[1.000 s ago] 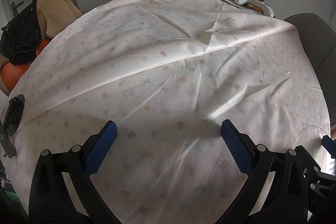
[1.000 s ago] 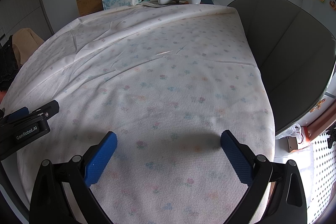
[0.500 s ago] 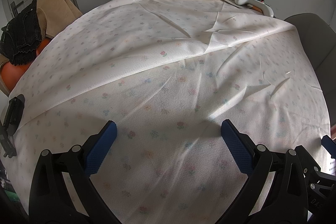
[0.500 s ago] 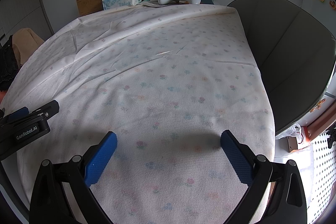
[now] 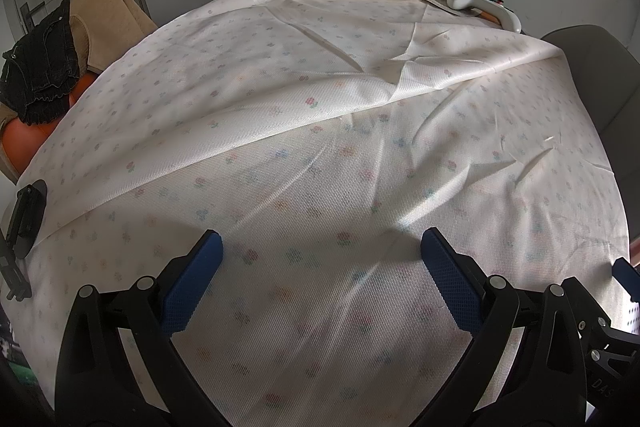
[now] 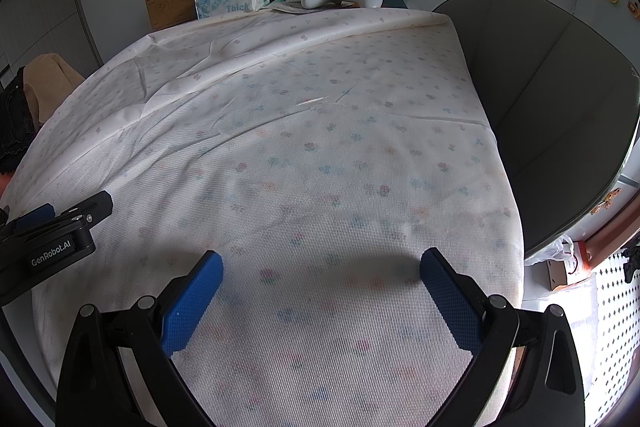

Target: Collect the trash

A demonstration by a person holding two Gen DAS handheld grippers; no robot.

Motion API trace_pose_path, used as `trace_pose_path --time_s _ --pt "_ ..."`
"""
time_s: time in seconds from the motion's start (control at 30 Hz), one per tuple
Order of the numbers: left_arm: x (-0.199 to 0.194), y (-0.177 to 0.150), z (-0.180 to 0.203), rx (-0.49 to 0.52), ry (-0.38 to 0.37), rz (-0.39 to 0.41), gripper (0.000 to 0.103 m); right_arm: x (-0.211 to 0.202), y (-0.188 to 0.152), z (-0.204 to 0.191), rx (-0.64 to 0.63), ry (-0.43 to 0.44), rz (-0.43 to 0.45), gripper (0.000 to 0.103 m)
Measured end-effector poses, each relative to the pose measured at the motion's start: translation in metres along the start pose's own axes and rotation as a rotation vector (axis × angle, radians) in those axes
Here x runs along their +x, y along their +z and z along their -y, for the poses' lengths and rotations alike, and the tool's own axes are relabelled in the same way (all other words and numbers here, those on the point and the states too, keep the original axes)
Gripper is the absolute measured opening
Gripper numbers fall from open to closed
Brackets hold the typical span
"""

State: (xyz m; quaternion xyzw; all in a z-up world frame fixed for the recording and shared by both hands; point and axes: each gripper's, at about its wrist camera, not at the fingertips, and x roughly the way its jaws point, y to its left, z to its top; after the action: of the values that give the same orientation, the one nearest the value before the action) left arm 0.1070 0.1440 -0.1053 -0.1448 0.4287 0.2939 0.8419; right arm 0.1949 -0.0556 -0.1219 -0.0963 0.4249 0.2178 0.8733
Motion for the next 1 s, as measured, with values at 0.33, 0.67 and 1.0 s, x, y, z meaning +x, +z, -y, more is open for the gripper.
trace_pose_path --time_s 0.33,0.67,1.0 --pt "0.0 0.0003 0.0002 0.0 0.0 0.0 0.099 -0.0004 -0.0017 -0.0011 0.0 0.0 0.0 0.097" --pt "-0.0001 0.0 0.0 0.0 0.0 0.0 0.099 -0.0001 -0.0014 -0.0008 0.0 0.0 0.0 0.097" --pt "-0.0001 0.0003 0.0002 0.0 0.0 0.0 0.099 -0.0001 -0.0013 -0.0007 0.0 0.0 0.0 0.097"
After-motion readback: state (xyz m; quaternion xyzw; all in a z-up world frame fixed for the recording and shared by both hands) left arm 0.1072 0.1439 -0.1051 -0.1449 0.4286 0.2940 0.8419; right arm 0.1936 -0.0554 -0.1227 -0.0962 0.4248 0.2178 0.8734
